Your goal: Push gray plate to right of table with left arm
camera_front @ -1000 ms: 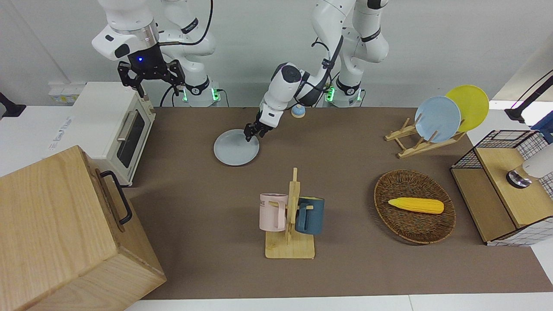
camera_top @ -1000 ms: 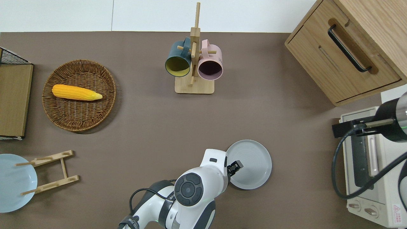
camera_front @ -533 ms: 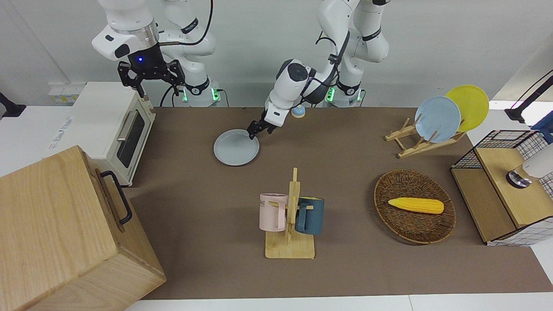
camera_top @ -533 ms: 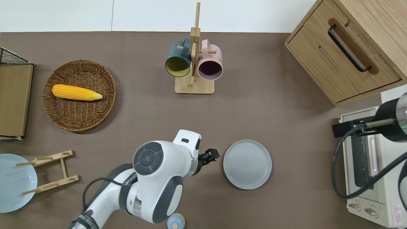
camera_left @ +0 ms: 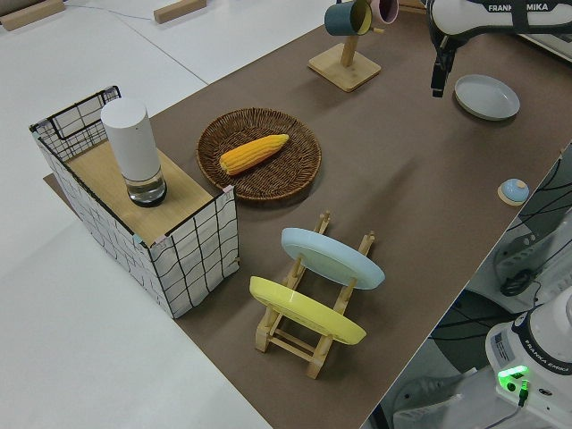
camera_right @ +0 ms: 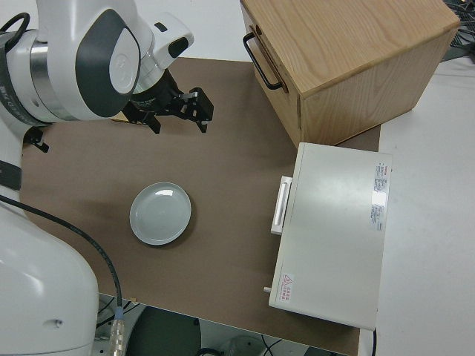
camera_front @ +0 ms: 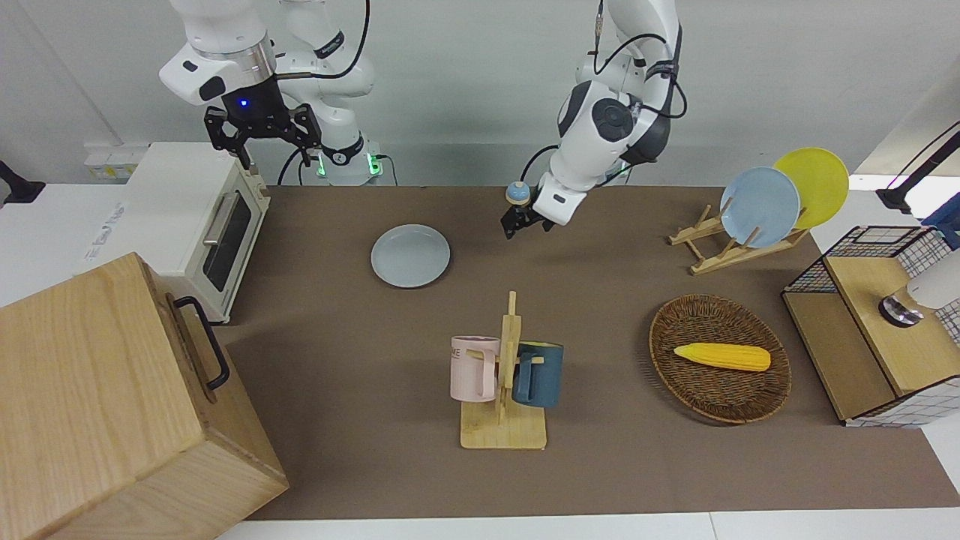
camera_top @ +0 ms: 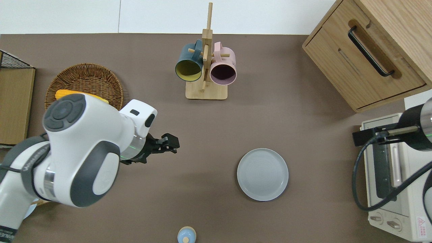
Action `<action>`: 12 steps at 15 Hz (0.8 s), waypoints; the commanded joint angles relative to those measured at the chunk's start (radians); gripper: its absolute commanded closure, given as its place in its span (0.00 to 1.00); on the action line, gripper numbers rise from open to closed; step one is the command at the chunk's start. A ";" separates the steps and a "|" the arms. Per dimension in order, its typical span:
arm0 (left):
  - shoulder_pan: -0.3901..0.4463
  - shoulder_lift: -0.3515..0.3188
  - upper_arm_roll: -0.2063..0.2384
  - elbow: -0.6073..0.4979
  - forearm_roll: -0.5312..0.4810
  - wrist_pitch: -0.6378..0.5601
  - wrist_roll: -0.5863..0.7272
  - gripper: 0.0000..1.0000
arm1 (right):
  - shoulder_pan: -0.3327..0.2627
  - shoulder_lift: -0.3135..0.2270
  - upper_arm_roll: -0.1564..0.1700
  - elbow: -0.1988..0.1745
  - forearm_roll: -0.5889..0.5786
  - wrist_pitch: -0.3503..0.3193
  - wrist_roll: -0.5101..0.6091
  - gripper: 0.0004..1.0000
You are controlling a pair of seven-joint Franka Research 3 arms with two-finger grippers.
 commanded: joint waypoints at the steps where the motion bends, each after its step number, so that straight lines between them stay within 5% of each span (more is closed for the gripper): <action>1: 0.110 0.006 -0.002 0.035 0.083 -0.077 0.158 0.00 | -0.007 -0.007 0.003 -0.004 0.001 -0.007 -0.015 0.00; 5: 0.151 -0.010 0.028 0.181 0.231 -0.196 0.275 0.00 | -0.007 -0.007 0.003 -0.004 0.001 -0.007 -0.015 0.00; 7: 0.173 -0.010 0.053 0.289 0.249 -0.266 0.289 0.00 | -0.007 -0.007 0.003 -0.004 0.001 -0.007 -0.015 0.00; 12: 0.180 -0.013 0.160 0.337 0.251 -0.272 0.472 0.00 | -0.007 -0.007 0.003 -0.004 0.002 -0.007 -0.015 0.00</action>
